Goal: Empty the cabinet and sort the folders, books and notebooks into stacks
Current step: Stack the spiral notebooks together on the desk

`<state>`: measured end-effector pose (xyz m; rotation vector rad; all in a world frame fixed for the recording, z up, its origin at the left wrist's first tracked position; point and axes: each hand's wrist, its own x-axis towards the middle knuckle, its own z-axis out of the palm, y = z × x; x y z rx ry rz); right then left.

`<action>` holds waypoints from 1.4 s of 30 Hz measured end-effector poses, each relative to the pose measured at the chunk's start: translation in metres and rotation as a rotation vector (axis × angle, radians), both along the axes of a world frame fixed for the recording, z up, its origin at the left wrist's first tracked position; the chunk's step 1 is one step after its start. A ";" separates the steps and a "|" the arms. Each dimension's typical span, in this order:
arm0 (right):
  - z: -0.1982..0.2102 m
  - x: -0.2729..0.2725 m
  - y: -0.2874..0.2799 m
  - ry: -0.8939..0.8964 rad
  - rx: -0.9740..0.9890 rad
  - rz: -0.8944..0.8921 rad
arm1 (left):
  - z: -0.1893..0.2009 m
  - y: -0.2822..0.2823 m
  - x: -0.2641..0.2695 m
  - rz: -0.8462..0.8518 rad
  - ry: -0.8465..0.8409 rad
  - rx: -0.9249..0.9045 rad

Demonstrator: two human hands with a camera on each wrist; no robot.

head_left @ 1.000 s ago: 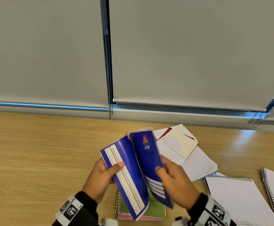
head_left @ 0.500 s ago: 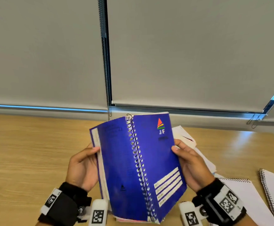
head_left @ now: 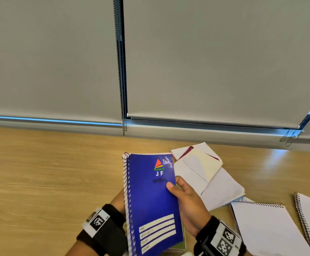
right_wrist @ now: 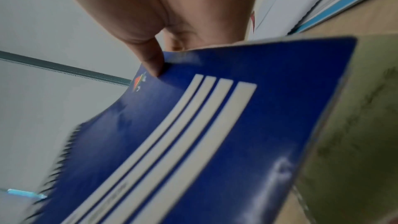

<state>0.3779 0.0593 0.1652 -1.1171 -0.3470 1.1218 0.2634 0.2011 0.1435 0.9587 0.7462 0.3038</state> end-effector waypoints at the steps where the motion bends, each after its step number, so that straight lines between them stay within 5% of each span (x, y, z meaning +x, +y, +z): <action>1: -0.005 0.006 -0.002 -0.033 -0.036 -0.055 | 0.000 -0.002 0.004 -0.033 0.008 0.044; 7: -0.059 0.033 -0.004 -0.163 -0.301 -0.308 | -0.030 0.007 -0.016 -0.237 0.225 0.368; 17: -0.104 0.034 0.021 -0.735 -0.521 -0.053 | -0.059 -0.006 -0.011 -0.194 0.594 0.896; 24: -0.095 0.035 0.008 -0.930 -0.755 0.048 | -0.065 -0.011 -0.006 -0.269 0.739 0.980; 28: -0.091 0.046 -0.018 -0.977 -0.765 0.032 | -0.056 -0.019 0.003 -0.294 0.874 1.204; 32: -0.089 0.077 -0.063 -1.196 -1.038 -0.057 | -0.044 -0.040 0.033 -0.343 0.655 1.311; 37: -0.091 0.119 -0.114 -1.081 -1.463 0.025 | -0.045 -0.079 0.075 -0.481 0.436 1.293; 42: -0.088 0.136 -0.129 -1.227 -1.391 0.102 | -0.052 -0.107 0.099 -0.593 0.381 1.322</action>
